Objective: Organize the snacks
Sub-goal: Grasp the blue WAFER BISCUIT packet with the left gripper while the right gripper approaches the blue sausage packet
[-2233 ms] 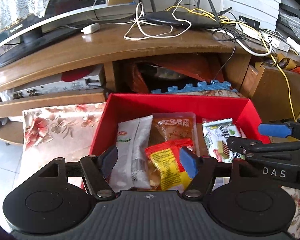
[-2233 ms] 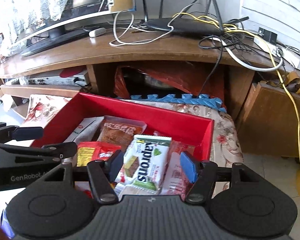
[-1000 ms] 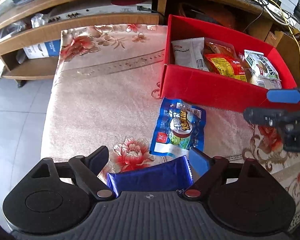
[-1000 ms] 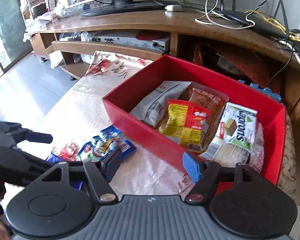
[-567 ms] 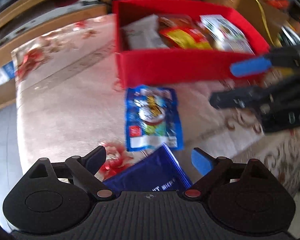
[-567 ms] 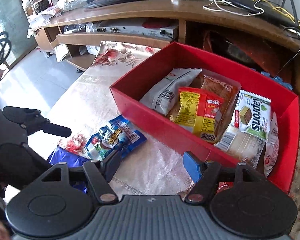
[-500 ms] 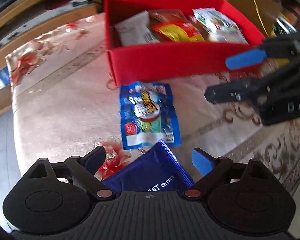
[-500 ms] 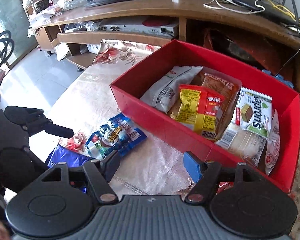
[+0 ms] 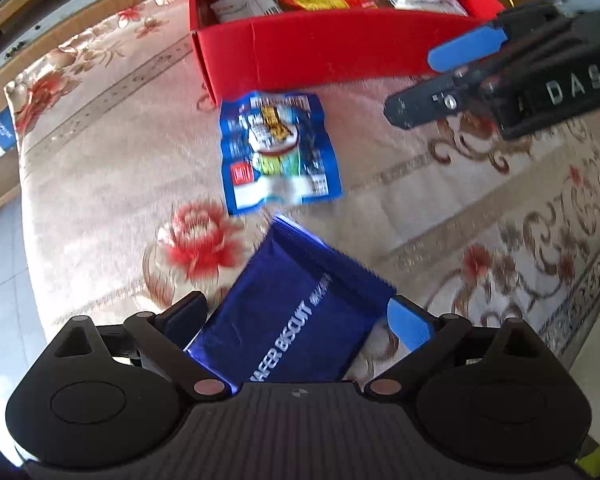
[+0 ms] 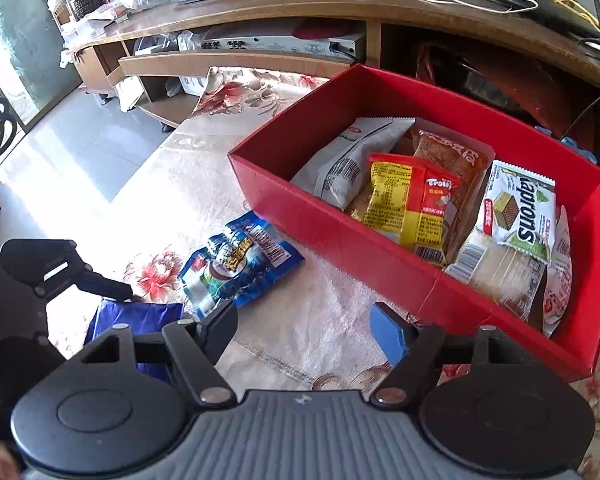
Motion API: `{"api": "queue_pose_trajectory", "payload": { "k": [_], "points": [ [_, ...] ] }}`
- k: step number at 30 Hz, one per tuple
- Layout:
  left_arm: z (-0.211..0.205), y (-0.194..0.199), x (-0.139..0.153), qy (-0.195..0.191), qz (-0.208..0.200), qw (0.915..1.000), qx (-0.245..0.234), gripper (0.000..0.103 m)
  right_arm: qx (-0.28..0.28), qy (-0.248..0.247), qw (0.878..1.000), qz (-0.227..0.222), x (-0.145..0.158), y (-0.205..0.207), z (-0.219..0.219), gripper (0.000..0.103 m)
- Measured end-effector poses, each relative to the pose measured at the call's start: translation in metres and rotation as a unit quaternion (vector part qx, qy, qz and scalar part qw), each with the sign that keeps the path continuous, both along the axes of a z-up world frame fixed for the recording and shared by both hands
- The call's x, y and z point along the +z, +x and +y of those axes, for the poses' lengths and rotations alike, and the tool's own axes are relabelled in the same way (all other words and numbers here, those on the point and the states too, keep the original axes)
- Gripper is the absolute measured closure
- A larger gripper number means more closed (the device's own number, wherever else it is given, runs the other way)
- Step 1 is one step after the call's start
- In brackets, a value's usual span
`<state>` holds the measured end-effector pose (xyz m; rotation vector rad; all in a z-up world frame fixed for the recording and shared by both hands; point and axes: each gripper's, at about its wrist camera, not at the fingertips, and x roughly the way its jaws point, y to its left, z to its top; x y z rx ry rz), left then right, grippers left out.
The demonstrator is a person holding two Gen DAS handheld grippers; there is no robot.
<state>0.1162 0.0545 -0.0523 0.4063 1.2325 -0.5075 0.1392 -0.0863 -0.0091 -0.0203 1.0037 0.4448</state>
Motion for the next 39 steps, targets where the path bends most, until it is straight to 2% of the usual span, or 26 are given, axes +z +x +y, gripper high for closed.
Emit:
{"api": "queue_pose_trajectory", "payload": {
  "k": [4,15,20,24,31,33,35,39],
  "points": [
    [-0.006,-0.021,-0.003,0.023,-0.002,0.9997,-0.011,0.001,0.006,-0.001,1.000,0.005,-0.001,-0.003,0.003,0.024],
    [-0.009,-0.029,-0.002,0.013,-0.024,0.9993,0.027,0.000,-0.002,-0.002,1.000,0.029,-0.011,0.001,0.008,0.021],
    [-0.010,-0.043,0.005,-0.003,-0.039,0.9990,0.023,0.010,-0.046,0.034,0.997,0.053,-0.013,0.014,0.012,0.018],
    [-0.012,-0.051,0.009,-0.009,-0.049,0.9987,0.014,0.018,-0.095,0.077,0.989,0.084,-0.021,0.031,0.026,0.016],
    [-0.010,-0.057,0.011,-0.017,-0.051,0.9985,0.011,0.018,-0.134,0.053,0.986,0.089,-0.024,0.057,0.070,0.016],
    [-0.009,-0.060,0.010,-0.019,-0.051,0.9985,0.006,0.015,-0.135,0.028,0.986,0.093,-0.031,0.062,0.081,0.013],
    [-0.008,-0.063,0.009,-0.021,-0.047,0.9986,0.002,0.009,-0.130,0.017,0.987,0.090,-0.035,0.063,0.089,0.000],
    [-0.009,-0.068,0.007,-0.020,-0.044,0.9988,-0.006,0.004,-0.108,-0.008,0.991,0.082,-0.041,0.061,0.100,0.000]
  ]
}}
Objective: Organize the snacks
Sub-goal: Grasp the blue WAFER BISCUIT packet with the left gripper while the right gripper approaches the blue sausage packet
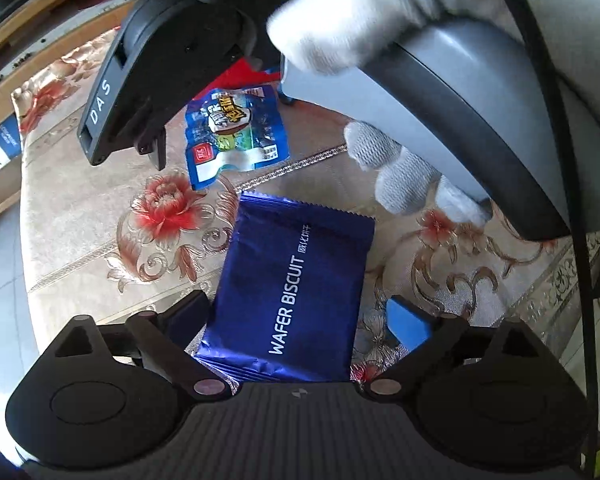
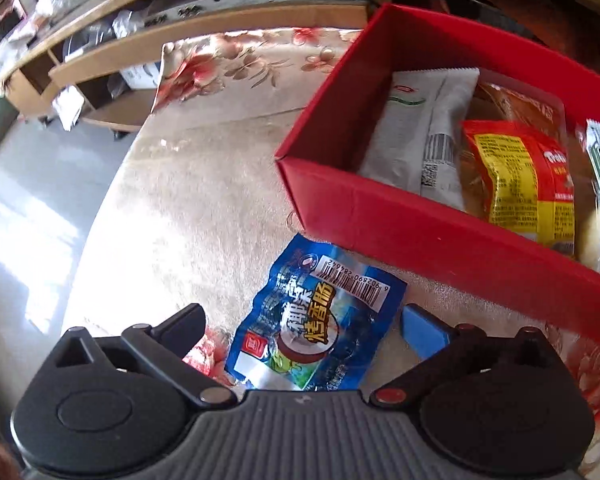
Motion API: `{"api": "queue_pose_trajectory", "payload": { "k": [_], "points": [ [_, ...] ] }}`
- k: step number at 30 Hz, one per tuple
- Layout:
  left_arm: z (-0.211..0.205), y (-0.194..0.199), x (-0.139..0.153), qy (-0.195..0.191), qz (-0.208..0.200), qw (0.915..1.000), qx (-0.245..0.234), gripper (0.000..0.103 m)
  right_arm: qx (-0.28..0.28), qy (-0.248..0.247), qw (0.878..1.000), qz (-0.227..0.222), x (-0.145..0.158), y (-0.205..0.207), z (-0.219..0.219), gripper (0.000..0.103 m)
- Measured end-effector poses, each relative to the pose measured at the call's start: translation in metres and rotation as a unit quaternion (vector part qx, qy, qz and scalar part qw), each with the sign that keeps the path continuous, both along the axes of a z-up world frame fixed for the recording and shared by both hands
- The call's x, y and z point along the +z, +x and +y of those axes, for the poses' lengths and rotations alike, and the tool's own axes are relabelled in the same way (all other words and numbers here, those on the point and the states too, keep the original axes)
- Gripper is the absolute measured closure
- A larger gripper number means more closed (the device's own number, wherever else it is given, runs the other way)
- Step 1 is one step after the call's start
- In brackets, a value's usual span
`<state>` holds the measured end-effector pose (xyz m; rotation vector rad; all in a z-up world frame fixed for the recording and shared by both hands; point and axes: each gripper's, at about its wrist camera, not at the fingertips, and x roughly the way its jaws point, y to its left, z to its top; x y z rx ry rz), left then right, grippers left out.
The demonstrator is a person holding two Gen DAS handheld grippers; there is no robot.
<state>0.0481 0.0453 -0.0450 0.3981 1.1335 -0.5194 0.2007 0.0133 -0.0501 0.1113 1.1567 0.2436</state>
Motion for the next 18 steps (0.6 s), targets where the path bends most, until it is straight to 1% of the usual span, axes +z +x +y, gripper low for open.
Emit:
{"api": "queue_pose_trajectory", "payload": {
  "k": [3,5,6,8,9,10,11,15,18],
  "points": [
    [0.001,-0.001,0.000,-0.003,0.003,1.0000,0.001,0.004,-0.001,0.013,1.000,0.006,0.000,0.003,-0.006,0.000],
    [0.003,-0.001,0.001,-0.005,0.005,1.0000,0.004,0.004,0.016,0.019,1.000,0.009,0.002,0.003,-0.008,0.000],
    [0.004,-0.001,0.002,-0.005,0.007,1.0000,0.004,0.003,0.027,0.007,1.000,0.010,0.002,0.003,-0.009,0.000],
    [0.003,-0.002,0.002,-0.004,0.008,1.0000,0.004,0.002,0.055,-0.028,0.998,0.005,0.005,-0.001,-0.009,0.022],
    [0.004,-0.001,0.002,-0.003,0.009,1.0000,0.004,0.002,0.069,-0.043,0.997,0.004,0.007,-0.002,-0.009,0.026],
    [0.008,0.004,0.000,-0.002,0.009,1.0000,0.002,0.002,0.076,-0.047,0.996,0.011,0.008,-0.003,-0.013,0.033],
    [0.008,0.004,0.000,-0.001,0.009,1.0000,0.002,0.002,0.079,-0.050,0.995,0.018,0.009,-0.005,-0.019,0.038],
    [0.008,0.005,0.001,-0.005,0.012,0.9999,0.006,0.002,0.090,-0.089,0.992,0.019,0.011,-0.024,-0.042,0.038],
    [0.007,0.008,0.001,-0.007,0.014,0.9998,0.011,0.001,0.087,-0.080,0.992,0.031,0.009,-0.043,-0.066,0.038]
  ]
}}
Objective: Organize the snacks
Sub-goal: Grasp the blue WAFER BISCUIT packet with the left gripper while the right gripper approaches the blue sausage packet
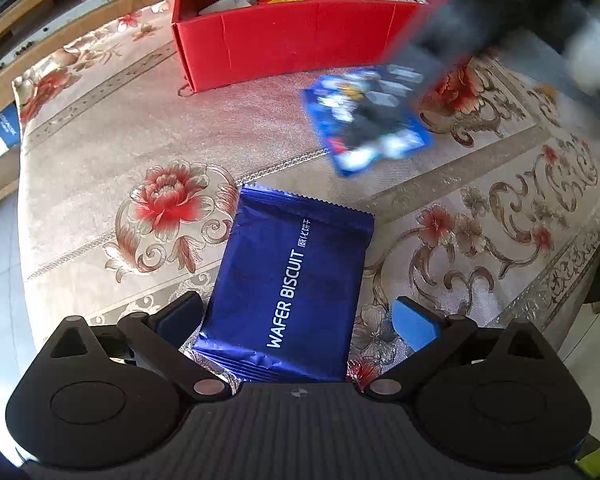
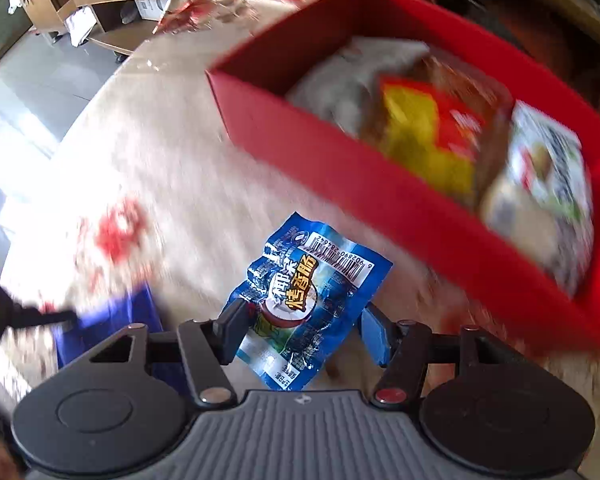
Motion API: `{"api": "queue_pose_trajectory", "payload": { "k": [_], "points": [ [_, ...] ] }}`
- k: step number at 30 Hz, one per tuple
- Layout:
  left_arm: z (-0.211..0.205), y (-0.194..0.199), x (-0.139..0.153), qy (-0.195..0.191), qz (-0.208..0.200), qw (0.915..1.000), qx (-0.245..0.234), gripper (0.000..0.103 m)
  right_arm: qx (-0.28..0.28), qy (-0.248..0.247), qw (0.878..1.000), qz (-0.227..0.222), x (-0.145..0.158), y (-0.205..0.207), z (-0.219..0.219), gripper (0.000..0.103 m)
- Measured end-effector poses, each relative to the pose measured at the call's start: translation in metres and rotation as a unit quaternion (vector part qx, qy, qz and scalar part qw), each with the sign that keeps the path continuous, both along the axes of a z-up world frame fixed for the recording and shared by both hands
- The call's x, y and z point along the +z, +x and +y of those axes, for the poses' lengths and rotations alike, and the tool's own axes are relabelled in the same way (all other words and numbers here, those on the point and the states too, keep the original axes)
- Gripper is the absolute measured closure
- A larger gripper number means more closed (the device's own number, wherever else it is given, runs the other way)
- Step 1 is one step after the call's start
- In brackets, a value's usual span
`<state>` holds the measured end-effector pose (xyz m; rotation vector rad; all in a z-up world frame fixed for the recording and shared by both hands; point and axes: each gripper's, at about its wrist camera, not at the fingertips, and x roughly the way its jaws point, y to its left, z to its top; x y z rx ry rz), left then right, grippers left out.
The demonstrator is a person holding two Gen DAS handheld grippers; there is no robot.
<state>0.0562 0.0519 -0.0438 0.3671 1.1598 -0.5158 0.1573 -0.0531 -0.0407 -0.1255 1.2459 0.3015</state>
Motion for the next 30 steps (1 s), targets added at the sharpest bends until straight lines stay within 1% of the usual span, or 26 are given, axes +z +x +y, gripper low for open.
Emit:
{"api": "queue_pose_trajectory", "payload": {
  "k": [2,4,6,8,10,12,13,16,18,20,22,24,25,26,27,28,30],
  "points": [
    [-0.002,0.001,-0.001,0.004,-0.001,1.0000,0.002,0.001,-0.007,0.001,1.000,0.001,-0.002,-0.013,-0.015,0.038],
    [-0.005,0.002,-0.002,0.009,-0.003,1.0000,0.003,0.001,-0.026,0.012,1.000,0.003,-0.004,-0.022,-0.029,0.038],
    [-0.007,0.004,-0.003,0.013,-0.007,0.9999,0.007,0.000,-0.043,0.024,0.999,-0.007,-0.005,-0.028,-0.036,0.032],
    [-0.009,0.005,-0.004,0.016,-0.015,0.9997,0.006,0.000,-0.053,0.026,0.998,-0.013,-0.010,-0.034,-0.037,0.014],
    [-0.009,0.007,-0.004,0.013,-0.017,0.9997,0.011,0.000,-0.049,0.031,0.998,-0.020,-0.015,-0.039,-0.028,0.000],
    [-0.009,0.009,-0.005,0.014,-0.018,0.9997,0.010,0.000,-0.046,-0.003,0.998,-0.031,-0.021,-0.046,-0.013,0.000],
    [-0.009,0.009,-0.005,0.012,-0.020,0.9997,0.007,0.000,-0.048,-0.010,0.998,-0.038,-0.021,-0.048,-0.008,0.000],
    [-0.010,0.012,-0.005,0.009,-0.020,0.9997,0.006,0.000,-0.073,0.010,0.996,-0.040,-0.021,-0.047,-0.012,0.000],
    [-0.011,0.014,-0.005,0.006,-0.022,0.9997,0.008,0.000,-0.082,0.013,0.995,-0.053,-0.021,-0.046,-0.015,0.000],
    [-0.014,0.016,-0.006,0.003,-0.029,0.9995,0.011,0.000,-0.080,0.011,0.995,-0.064,-0.023,-0.040,-0.015,0.000],
    [-0.016,0.016,-0.008,-0.001,-0.039,0.9992,0.008,0.000,-0.063,0.003,0.996,-0.066,-0.024,-0.043,-0.014,0.000],
    [-0.016,0.016,-0.008,-0.002,-0.038,0.9993,0.002,0.000,-0.052,0.007,0.997,-0.065,-0.024,-0.044,-0.017,0.000],
    [-0.016,0.017,-0.008,-0.001,-0.037,0.9993,0.001,0.000,-0.050,0.008,0.997,-0.066,-0.023,-0.049,-0.019,0.004],
    [-0.015,0.017,-0.008,0.000,-0.035,0.9994,0.003,0.000,-0.048,0.010,0.997,-0.066,-0.021,-0.051,-0.022,0.013],
    [-0.016,0.017,-0.008,0.003,-0.032,0.9995,0.004,0.000,-0.046,0.007,0.997,-0.068,-0.019,-0.050,-0.025,0.018],
    [-0.016,0.016,-0.008,0.005,-0.030,0.9995,0.006,0.000,-0.046,0.007,0.997,-0.068,-0.017,-0.050,-0.028,0.021],
    [-0.016,0.014,-0.007,0.008,-0.030,0.9994,0.012,0.002,-0.045,0.013,0.997,-0.064,-0.015,-0.053,-0.034,0.023]
  ]
}}
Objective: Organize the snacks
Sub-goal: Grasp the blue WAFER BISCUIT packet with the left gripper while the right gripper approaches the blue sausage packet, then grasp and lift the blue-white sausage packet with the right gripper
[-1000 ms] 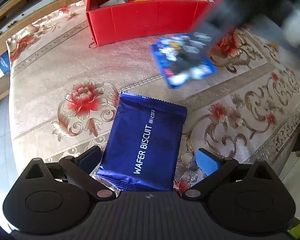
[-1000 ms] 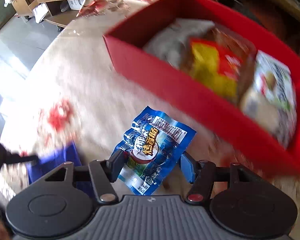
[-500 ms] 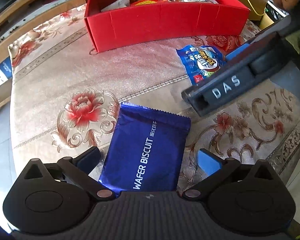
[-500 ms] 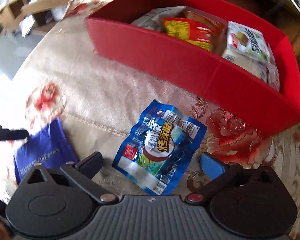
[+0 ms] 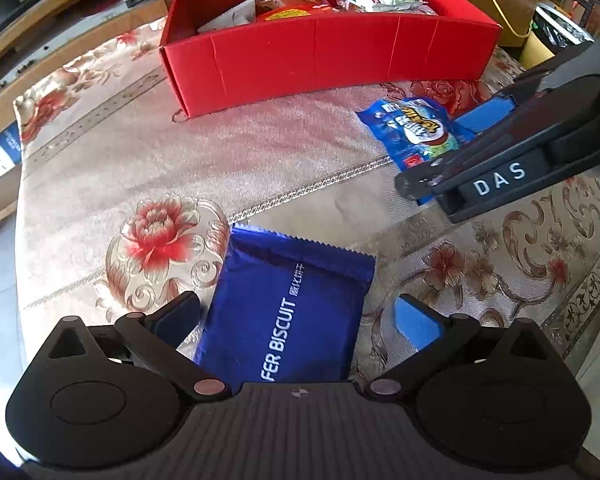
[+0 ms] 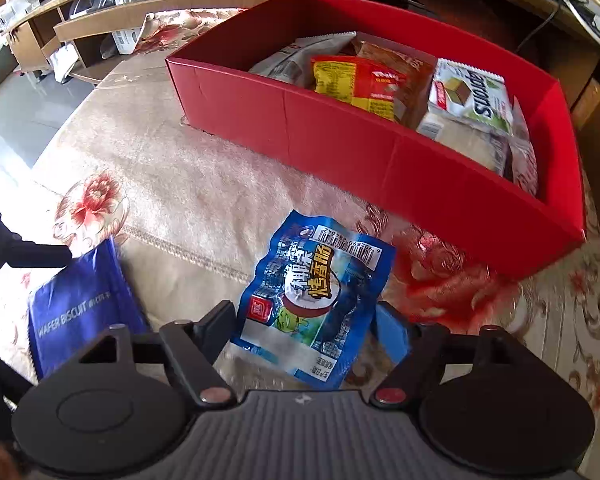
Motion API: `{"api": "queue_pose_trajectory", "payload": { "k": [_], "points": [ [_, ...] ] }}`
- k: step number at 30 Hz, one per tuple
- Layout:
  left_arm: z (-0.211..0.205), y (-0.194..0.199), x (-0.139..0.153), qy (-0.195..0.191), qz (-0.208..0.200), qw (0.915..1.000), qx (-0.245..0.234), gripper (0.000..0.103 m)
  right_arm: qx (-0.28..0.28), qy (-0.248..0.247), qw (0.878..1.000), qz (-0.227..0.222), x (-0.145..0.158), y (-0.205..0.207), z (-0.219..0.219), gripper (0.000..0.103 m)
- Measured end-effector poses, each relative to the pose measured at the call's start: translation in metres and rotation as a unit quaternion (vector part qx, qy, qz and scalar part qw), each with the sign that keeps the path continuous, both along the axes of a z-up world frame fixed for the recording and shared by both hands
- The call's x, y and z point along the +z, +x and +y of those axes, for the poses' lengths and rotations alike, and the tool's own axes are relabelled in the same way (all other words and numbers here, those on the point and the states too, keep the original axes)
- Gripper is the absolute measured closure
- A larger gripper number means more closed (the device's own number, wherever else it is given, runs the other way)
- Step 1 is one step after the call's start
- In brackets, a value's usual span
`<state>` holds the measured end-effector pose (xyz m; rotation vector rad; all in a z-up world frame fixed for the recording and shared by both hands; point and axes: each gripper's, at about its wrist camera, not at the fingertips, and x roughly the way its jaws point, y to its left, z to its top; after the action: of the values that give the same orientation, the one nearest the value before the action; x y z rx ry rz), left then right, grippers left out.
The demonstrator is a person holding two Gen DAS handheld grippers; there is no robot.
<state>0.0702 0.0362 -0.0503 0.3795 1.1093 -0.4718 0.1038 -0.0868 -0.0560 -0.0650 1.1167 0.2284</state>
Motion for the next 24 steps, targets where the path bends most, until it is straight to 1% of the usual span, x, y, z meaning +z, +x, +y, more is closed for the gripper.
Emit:
{"api": "queue_pose_trajectory", "payload": {
  "k": [2,5,9,14,18,19,20,22,24],
  "points": [
    [-0.002,-0.004,0.003,0.000,-0.001,1.0000,-0.002,0.011,0.001,-0.002,1.000,0.001,0.002,-0.003,-0.004,0.025],
    [-0.003,-0.009,0.007,-0.005,-0.001,1.0000,-0.003,0.020,0.000,0.006,1.000,-0.002,0.009,-0.007,-0.010,0.026],
    [-0.006,-0.015,0.008,-0.002,-0.008,1.0000,0.001,0.025,0.000,0.008,1.000,-0.006,0.018,-0.013,-0.017,0.027],
    [-0.014,-0.025,0.012,-0.006,-0.013,0.9999,-0.008,0.032,0.005,0.017,1.000,-0.010,0.025,-0.023,-0.020,0.027],
    [-0.018,-0.028,0.016,-0.024,-0.018,0.9996,-0.004,0.034,0.000,0.031,0.999,-0.017,0.030,-0.025,-0.025,0.027],
    [-0.018,-0.028,0.017,-0.025,-0.021,0.9995,0.001,0.035,0.000,0.035,0.999,-0.019,0.031,-0.025,-0.026,0.032],
    [-0.018,-0.028,0.018,-0.027,-0.023,0.9994,0.005,0.035,0.001,0.043,0.999,-0.017,0.032,-0.025,-0.027,0.046],
    [-0.018,-0.027,0.019,-0.031,-0.022,0.9992,0.011,0.035,-0.002,0.054,0.998,-0.011,0.031,-0.023,-0.030,0.048],
    [-0.019,-0.025,0.017,-0.028,-0.022,0.9992,0.017,0.035,-0.002,0.047,0.999,-0.005,0.028,-0.021,-0.031,0.048]
  ]
}}
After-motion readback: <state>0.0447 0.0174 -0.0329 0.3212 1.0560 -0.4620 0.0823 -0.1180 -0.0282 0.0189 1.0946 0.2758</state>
